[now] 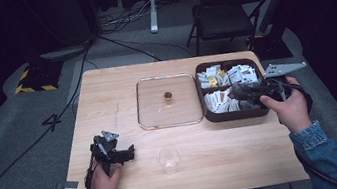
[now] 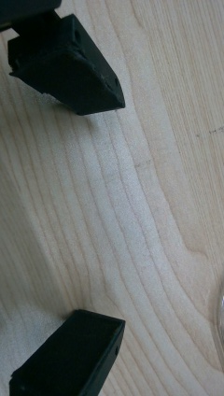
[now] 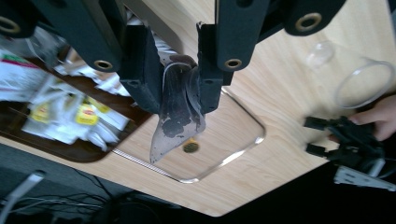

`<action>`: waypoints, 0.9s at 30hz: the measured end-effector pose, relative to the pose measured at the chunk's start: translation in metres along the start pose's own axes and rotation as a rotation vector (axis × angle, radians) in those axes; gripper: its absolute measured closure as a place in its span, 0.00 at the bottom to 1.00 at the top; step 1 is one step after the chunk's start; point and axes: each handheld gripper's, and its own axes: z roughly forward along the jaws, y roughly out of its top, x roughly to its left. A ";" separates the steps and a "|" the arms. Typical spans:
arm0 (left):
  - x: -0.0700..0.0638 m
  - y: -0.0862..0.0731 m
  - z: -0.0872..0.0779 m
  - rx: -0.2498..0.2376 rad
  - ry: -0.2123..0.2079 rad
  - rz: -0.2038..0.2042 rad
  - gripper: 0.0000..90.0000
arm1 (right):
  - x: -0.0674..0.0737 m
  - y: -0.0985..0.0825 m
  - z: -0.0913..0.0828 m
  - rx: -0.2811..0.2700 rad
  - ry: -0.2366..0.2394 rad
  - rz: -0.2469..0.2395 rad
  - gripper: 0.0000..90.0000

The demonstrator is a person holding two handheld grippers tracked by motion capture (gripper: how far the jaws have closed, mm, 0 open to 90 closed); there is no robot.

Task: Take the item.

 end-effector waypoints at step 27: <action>0.000 0.000 0.000 -0.001 0.000 -0.003 0.00 | 0.081 0.024 0.031 -0.005 0.192 -0.075 0.80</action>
